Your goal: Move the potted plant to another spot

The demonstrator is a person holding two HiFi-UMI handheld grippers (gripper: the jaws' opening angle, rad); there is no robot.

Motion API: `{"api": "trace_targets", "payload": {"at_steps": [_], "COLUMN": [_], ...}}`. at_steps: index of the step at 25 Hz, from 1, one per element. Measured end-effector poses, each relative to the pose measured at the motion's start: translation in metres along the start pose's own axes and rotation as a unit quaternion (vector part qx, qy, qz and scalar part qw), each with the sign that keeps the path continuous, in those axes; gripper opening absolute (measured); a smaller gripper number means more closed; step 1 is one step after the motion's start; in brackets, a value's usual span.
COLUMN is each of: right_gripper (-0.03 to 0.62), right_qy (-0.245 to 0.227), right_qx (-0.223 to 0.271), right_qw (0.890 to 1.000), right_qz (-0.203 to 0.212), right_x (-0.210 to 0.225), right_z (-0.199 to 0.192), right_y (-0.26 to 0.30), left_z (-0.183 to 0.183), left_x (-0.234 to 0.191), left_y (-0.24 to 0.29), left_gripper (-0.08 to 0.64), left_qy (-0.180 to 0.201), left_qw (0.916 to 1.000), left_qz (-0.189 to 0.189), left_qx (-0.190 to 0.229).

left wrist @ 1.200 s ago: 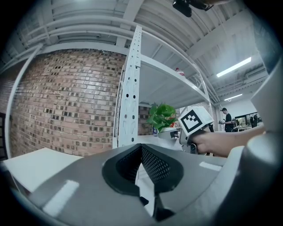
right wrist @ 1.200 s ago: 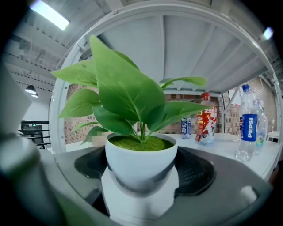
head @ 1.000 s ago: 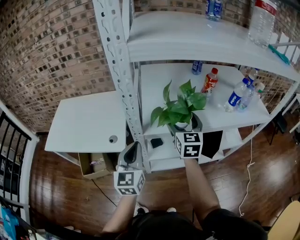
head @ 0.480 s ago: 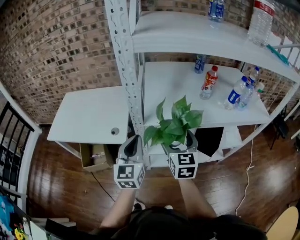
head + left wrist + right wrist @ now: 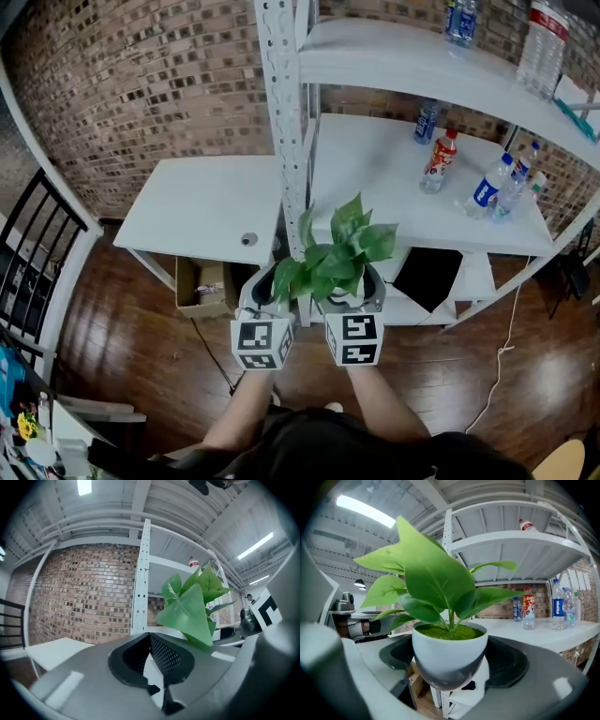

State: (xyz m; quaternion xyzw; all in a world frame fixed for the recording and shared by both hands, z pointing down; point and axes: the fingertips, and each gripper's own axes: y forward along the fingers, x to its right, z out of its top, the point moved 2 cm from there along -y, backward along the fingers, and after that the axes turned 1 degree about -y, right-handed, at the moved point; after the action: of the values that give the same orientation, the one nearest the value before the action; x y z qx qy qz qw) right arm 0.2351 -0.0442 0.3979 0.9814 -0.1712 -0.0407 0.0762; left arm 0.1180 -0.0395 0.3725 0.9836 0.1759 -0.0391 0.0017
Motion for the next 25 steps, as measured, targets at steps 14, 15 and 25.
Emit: {"api": "trace_targets", "payload": {"at_steps": [14,15,25], "right_gripper": [0.464,0.463,0.463], "right_qy": [0.004,0.006,0.014], "right_qx": [-0.004,-0.002,0.012], "right_qw": [1.0,1.0,1.0], "right_qz": [0.012,0.009,-0.013], "right_x": [-0.129,-0.139,-0.238], "right_z": [-0.004,-0.002,-0.025], "right_y": [0.112,0.125,0.279], "left_z": [-0.005,-0.005,-0.028], "left_x": [-0.178,-0.194,-0.359], "left_y": [0.001,0.003,0.021], "left_gripper": [0.012,0.012,0.012], "left_qy": [0.003,0.005,0.005], "left_qw": [0.9997,0.9998,0.9998], "left_qz": [0.024,0.02,0.021], "left_qx": [0.008,0.008,0.004]}}
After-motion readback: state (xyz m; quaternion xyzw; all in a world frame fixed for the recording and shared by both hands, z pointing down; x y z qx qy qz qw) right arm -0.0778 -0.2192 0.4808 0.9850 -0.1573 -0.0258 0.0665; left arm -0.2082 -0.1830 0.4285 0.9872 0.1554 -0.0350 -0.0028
